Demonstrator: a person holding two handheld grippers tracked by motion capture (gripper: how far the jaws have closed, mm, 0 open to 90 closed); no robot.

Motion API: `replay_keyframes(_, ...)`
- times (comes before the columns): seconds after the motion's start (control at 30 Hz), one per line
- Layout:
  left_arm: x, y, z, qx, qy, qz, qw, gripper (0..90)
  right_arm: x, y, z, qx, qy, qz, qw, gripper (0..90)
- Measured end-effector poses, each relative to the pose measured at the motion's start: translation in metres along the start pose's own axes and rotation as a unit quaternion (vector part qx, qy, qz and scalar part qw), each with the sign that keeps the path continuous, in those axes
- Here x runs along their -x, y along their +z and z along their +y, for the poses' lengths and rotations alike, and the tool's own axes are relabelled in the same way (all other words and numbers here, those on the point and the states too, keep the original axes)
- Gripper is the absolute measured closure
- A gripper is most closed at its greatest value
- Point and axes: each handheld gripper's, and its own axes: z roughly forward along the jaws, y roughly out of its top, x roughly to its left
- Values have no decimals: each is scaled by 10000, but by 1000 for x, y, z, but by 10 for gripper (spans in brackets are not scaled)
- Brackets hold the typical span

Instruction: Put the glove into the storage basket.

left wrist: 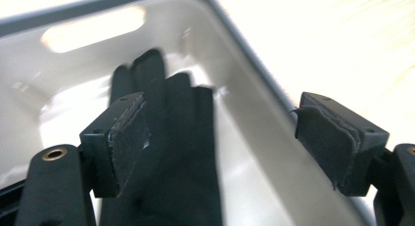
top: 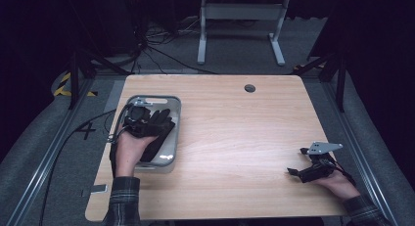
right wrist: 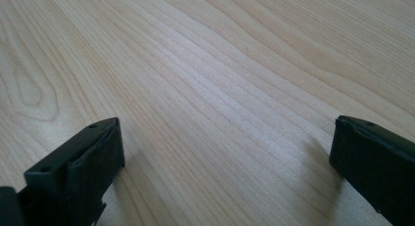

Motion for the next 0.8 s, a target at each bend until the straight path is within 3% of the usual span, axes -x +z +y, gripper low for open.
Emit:
replay_keyframes(0.33, 51, 9, 12, 217, 331, -388, 9985, 196, 0, 0, 0, 0, 1, 0, 10000, 1)
replay_keyframes(0.4, 58, 12, 12, 214, 397, -443, 9980, 196, 0, 0, 0, 0, 0, 0, 10000, 1)
replay_keyframes(0.57, 90, 27, 9, 210, 601, -711, 9954, 196, 0, 0, 0, 0, 0, 0, 10000, 1)
replay_keyframes(0.8, 123, 43, 3, 238, 805, -874, 9926, 196, 0, 0, 0, -1, 0, 1, 10000, 1)
